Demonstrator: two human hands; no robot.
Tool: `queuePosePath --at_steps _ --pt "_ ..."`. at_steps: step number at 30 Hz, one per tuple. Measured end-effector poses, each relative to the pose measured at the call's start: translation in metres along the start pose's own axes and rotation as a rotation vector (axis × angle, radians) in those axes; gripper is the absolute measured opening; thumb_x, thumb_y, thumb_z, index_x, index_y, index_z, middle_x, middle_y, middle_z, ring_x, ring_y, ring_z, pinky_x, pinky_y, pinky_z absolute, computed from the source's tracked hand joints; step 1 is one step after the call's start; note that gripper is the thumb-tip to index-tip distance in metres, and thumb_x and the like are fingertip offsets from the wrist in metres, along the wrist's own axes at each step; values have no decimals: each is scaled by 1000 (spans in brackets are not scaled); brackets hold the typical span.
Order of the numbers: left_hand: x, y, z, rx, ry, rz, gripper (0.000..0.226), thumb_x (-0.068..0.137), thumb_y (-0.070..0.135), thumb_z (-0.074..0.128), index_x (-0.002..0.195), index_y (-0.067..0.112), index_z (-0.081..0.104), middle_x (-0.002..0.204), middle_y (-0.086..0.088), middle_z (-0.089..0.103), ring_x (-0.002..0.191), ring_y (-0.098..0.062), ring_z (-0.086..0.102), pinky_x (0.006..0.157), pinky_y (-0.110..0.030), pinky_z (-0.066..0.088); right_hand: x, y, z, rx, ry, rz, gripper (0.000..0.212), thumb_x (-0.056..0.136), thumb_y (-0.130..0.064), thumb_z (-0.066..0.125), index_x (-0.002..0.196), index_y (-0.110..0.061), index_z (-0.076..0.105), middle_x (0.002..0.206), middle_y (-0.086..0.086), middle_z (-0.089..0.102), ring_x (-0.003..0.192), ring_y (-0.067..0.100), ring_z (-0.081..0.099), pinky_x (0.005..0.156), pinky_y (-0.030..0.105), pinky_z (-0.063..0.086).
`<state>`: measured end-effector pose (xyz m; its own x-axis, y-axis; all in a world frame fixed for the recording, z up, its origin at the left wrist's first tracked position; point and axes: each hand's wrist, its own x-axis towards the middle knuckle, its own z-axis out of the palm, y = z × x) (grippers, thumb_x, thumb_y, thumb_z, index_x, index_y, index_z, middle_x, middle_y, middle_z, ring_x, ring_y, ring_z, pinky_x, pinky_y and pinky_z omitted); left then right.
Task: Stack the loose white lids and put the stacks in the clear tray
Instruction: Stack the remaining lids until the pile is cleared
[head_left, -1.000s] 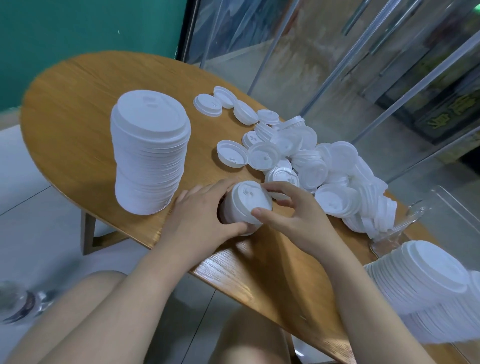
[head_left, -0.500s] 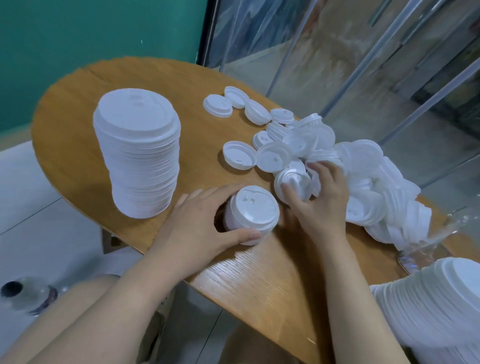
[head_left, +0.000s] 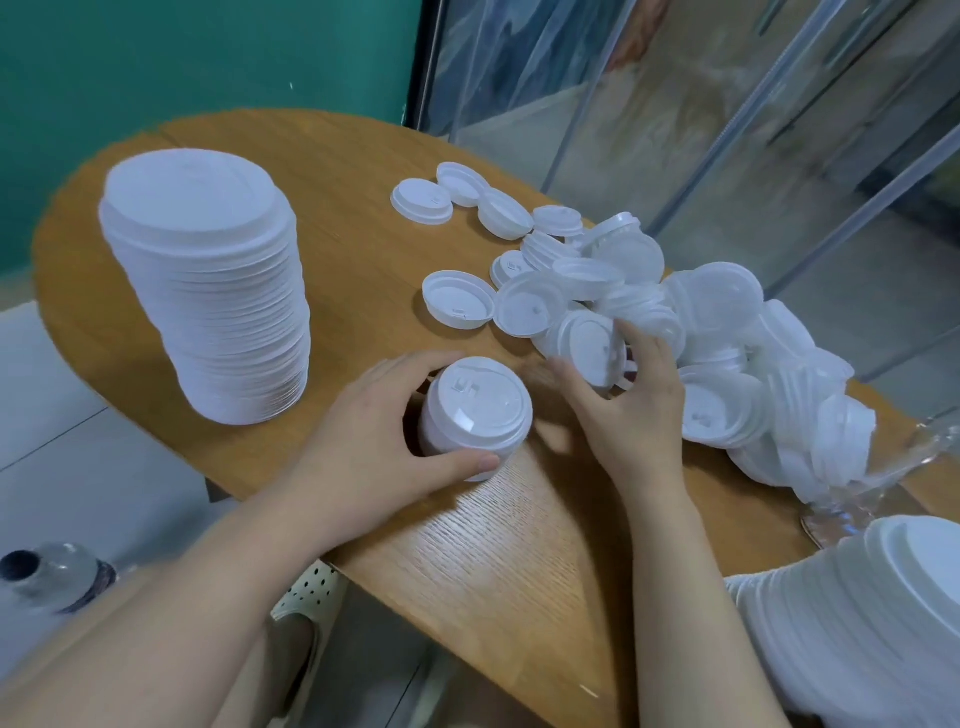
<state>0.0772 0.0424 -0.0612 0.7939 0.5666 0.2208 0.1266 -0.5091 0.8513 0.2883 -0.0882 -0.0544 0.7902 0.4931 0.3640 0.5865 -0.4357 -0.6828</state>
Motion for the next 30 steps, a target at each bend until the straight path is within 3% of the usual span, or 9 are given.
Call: queuePosePath --at_steps 3,8,13,18,22,25,28,30 --pt "0 1 5 -9 18 -14 74 66 54 88 133 45 57 124 29 62 119 2 54 103 -28 44 -2 -7 -3 105 4 35 70 79 -45 87 140 -23 58 130 -10 56 120 9 55 100 33 51" --pt "-2 3 8 8 48 -16 71 70 50 89 133 44 58 125 31 62 120 1 55 103 -27 45 -7 -10 -7 169 -27 60 73 80 -38 87 145 -26 54 135 -14 52 124 3 49 101 21 42" --pt "-3 7 7 -1 53 -39 68 71 46 91 131 41 60 123 30 64 119 4 57 102 -25 47 -6 -10 -1 91 -35 35 78 78 -42 87 145 -19 53 136 -5 53 127 11 49 107 37 45" --pt "-6 17 5 -4 17 -63 66 74 43 91 131 42 59 124 33 63 119 10 55 103 -22 46 -11 -14 -2 28 -113 -10 78 80 -45 86 144 -18 51 137 -4 51 126 13 49 94 27 36" --pt "-7 19 4 -8 1 -52 65 76 39 90 132 42 59 126 32 63 121 6 56 103 -22 46 -13 -13 -4 -12 -188 -25 79 82 -48 84 146 -18 49 140 -3 47 126 13 48 92 25 35" --pt "-8 14 1 -18 -45 -31 64 76 36 90 131 43 58 125 33 62 119 7 57 99 -13 46 -13 -11 -6 -11 -192 -18 81 81 -49 84 147 -19 48 141 -5 47 125 12 48 92 26 35" --pt "-4 10 1 -48 -71 -46 64 75 34 90 131 42 59 124 31 64 118 8 57 94 -7 44 -12 -11 -8 53 -144 -10 78 78 -45 85 144 -21 52 137 -6 50 122 9 50 95 28 41" --pt "-1 10 6 -65 -71 -46 64 75 36 90 130 42 59 123 30 64 118 7 57 97 -12 45 -13 -15 -11 162 -92 -11 71 77 -44 87 138 -26 56 132 -10 54 120 6 53 100 34 49"
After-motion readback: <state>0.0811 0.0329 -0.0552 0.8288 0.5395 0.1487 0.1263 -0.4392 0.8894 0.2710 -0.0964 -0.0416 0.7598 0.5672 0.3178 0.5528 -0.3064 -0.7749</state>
